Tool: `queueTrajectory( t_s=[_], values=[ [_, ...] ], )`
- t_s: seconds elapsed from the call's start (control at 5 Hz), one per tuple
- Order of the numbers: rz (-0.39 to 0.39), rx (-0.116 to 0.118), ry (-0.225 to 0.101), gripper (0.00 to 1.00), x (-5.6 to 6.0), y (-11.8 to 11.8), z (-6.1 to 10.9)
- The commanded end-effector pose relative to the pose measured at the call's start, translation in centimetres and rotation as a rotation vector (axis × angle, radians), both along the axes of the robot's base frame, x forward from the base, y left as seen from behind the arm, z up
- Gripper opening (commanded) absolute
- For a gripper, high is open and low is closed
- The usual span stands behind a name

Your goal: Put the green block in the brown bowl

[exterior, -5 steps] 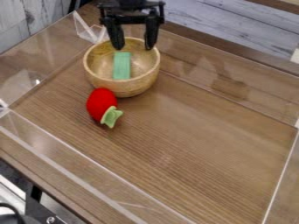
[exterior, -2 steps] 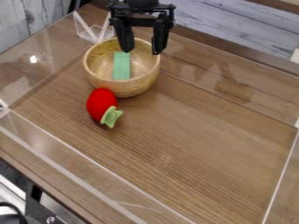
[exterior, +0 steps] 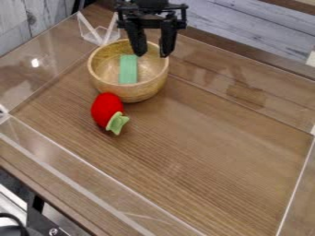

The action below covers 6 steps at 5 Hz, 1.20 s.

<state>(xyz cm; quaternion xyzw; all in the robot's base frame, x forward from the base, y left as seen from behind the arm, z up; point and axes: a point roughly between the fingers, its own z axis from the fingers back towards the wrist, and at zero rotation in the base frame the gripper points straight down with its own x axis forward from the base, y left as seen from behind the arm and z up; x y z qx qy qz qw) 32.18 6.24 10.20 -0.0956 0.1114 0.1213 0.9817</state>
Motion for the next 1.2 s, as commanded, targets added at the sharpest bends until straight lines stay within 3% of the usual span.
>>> queueTrajectory(
  t_s=[0.0, 0.8, 1.0],
  values=[
    [0.060, 0.030, -0.084, 1.00, 0.5, 0.2, 3.0],
    [0.208, 0.038, -0.052, 1.00, -0.3, -1.8, 4.2],
    [0.197, 0.044, -0.043, 1.00, -1.5, -0.6, 4.4]
  ],
)
